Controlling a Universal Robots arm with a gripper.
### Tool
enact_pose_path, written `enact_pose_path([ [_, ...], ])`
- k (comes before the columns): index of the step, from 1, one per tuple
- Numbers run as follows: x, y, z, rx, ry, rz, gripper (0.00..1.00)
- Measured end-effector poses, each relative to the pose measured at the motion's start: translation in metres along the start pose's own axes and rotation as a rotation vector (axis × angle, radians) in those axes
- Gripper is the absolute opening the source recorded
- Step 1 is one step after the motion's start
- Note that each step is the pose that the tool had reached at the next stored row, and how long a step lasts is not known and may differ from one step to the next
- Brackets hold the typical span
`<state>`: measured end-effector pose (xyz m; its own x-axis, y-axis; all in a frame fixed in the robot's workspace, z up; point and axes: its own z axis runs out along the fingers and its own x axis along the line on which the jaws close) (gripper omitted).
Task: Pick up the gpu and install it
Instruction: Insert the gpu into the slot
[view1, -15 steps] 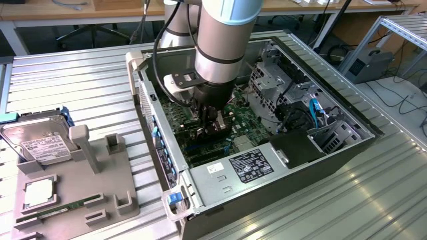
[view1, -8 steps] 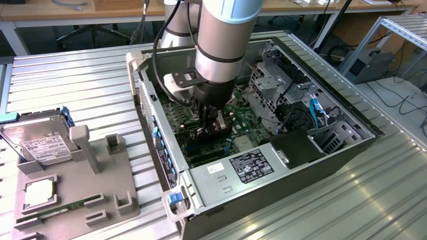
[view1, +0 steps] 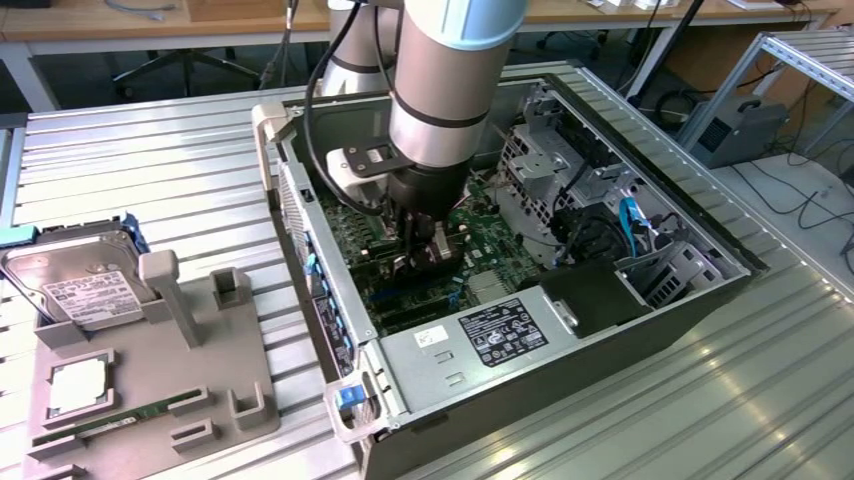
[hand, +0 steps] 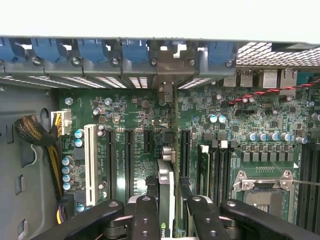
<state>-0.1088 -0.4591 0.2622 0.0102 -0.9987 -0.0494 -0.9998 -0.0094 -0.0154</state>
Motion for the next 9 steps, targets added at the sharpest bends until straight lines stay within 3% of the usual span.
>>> enact_pose_path([
  [9, 0.0004, 0.0028, 0.0011, 0.0021, -0.0079, 0.0, 0.27],
])
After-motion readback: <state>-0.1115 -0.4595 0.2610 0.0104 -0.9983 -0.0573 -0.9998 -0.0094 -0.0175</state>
